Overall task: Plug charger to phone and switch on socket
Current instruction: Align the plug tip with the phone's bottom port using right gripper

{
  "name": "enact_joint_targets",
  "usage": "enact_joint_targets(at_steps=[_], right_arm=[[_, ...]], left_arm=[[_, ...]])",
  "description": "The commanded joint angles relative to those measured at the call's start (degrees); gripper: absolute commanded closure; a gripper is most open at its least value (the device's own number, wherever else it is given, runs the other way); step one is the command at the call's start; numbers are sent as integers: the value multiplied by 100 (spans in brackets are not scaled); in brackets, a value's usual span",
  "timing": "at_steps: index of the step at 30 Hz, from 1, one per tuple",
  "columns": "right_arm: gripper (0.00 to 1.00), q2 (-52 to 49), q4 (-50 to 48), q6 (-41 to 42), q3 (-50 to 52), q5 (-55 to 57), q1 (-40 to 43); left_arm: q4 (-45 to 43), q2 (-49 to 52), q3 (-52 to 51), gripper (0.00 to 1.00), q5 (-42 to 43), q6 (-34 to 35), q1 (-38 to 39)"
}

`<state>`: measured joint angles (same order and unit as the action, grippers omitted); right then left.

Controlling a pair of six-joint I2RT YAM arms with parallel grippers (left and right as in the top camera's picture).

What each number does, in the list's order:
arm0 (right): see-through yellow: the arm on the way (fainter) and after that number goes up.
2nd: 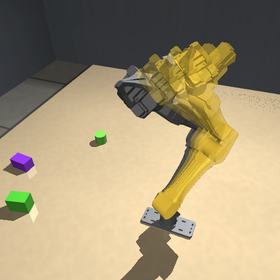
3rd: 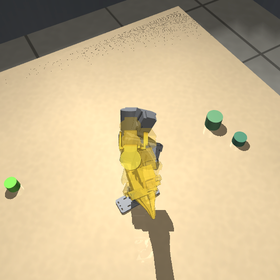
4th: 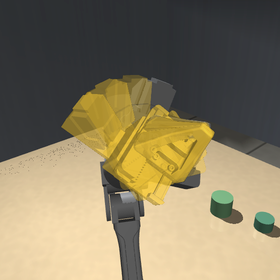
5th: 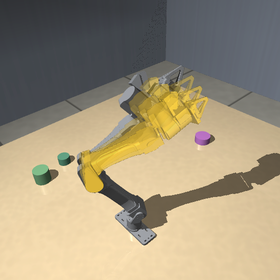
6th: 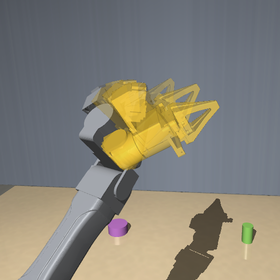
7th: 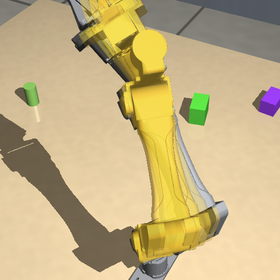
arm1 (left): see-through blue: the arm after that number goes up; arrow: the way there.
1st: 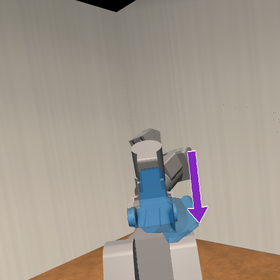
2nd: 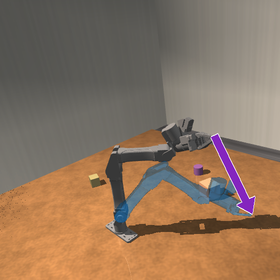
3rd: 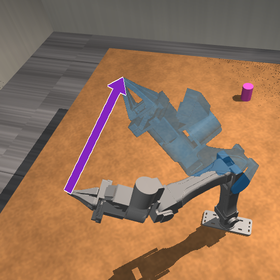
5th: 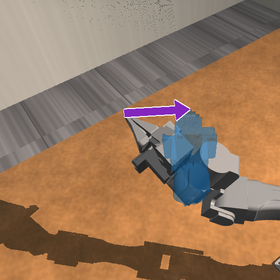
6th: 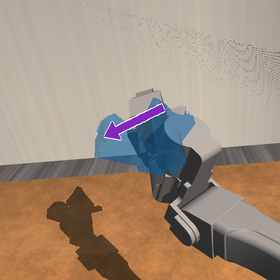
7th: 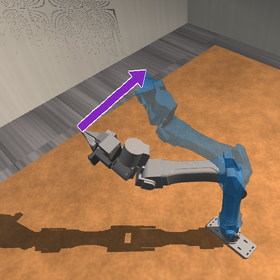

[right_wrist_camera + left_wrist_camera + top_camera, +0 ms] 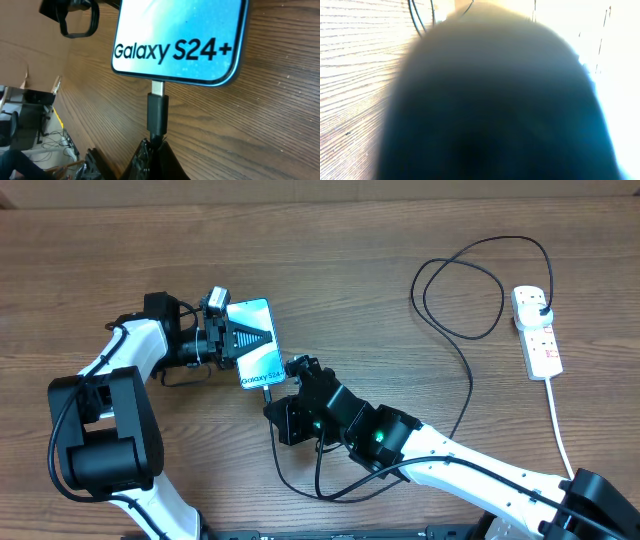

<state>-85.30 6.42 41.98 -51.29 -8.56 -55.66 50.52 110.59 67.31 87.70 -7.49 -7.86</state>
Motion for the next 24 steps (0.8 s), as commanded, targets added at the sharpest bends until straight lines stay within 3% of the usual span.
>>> enact_joint_targets(at_steps=[1,24], right_arm=[[96,-11,-125,24,28,140,-20],[96,-13,7,0,28,-15,-22]], left_arm=[[0,-162,17,96,234,-24,44],[0,-162,17,96,282,-24,44]])
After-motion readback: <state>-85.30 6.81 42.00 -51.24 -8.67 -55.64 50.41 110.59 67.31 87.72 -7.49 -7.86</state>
